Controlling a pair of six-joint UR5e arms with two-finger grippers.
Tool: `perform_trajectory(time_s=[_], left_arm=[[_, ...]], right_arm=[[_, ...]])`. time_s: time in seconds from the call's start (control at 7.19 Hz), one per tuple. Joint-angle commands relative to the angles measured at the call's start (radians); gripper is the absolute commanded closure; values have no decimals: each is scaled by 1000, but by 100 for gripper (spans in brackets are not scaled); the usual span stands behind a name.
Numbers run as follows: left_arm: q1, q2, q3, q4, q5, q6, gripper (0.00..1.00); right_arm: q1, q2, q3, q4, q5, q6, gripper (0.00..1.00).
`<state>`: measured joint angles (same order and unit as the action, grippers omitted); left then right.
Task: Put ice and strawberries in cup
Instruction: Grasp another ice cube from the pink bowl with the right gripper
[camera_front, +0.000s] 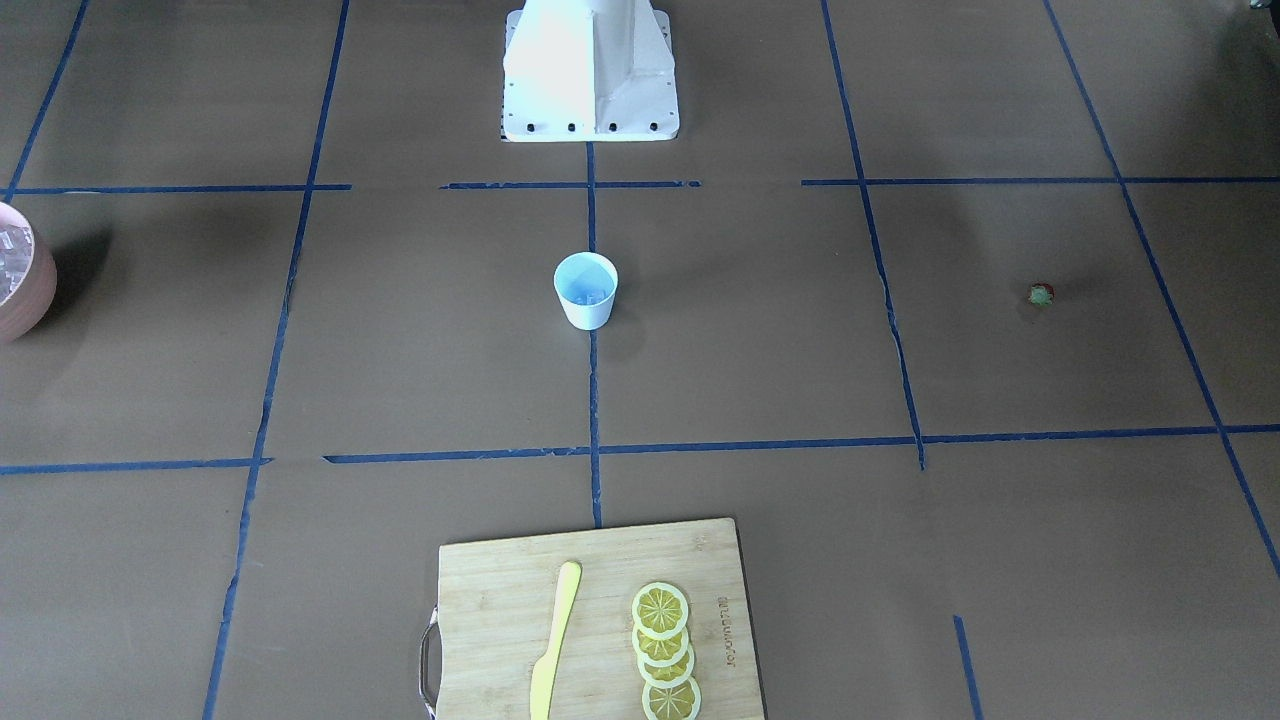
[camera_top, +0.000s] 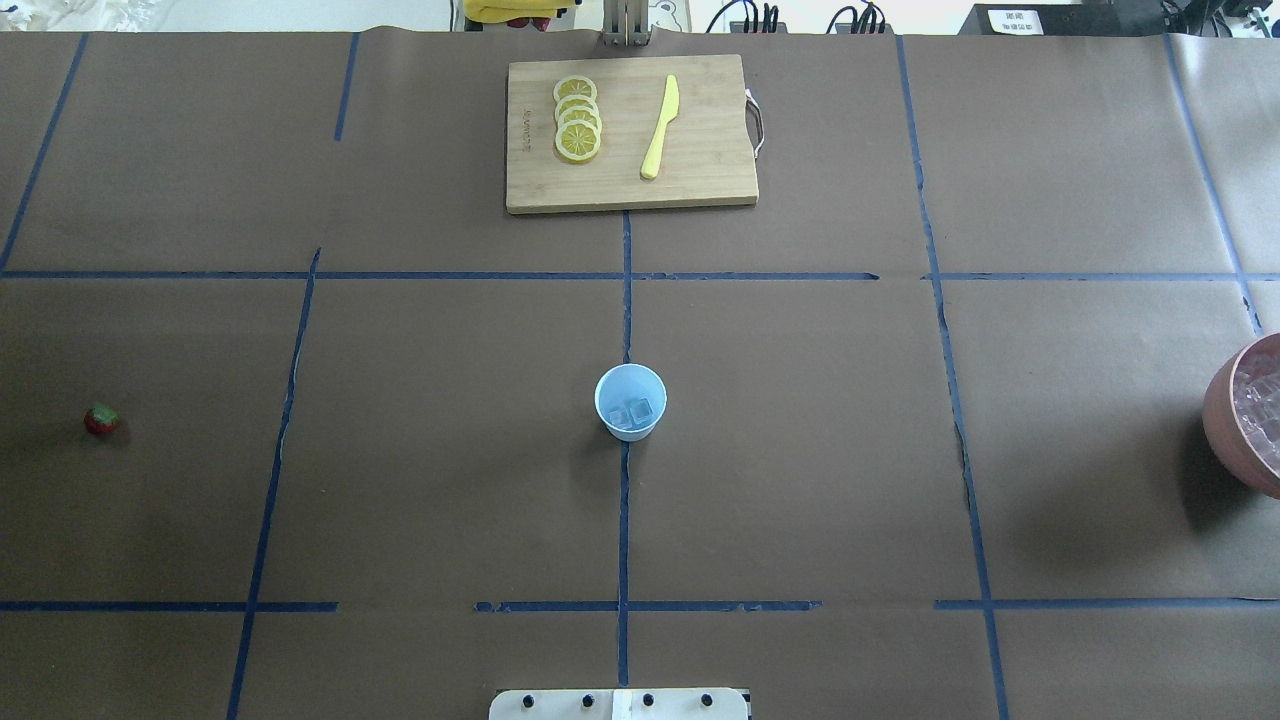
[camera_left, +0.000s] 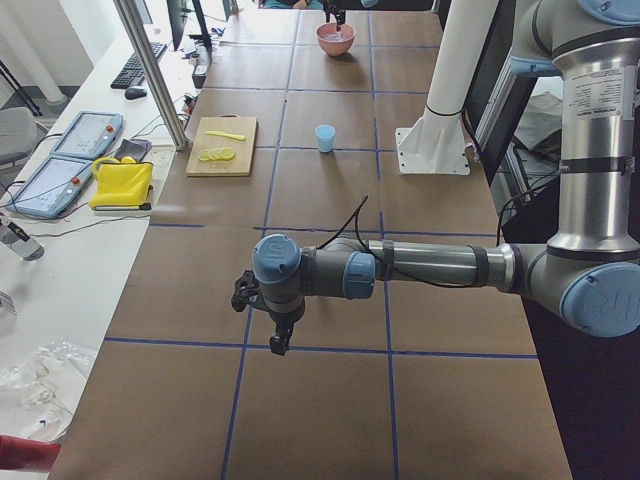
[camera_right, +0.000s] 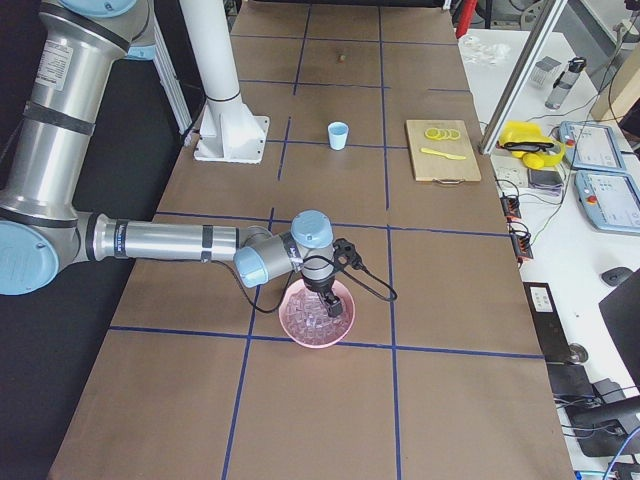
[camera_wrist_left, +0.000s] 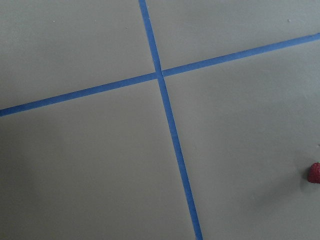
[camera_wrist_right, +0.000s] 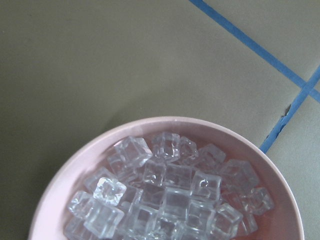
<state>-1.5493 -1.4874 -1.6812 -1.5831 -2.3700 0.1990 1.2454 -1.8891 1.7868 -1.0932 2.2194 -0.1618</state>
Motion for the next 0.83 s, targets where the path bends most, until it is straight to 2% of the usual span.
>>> perform_trajectory(time_s=[0.0,0.7], left_arm=[[0,1,0,0,0,0,0],[2,1,0,0,0,0,0]], right_arm=[[0,-11,-41,18,-14,-33,9],[-30,-39,-50,15,-20,-39,15]])
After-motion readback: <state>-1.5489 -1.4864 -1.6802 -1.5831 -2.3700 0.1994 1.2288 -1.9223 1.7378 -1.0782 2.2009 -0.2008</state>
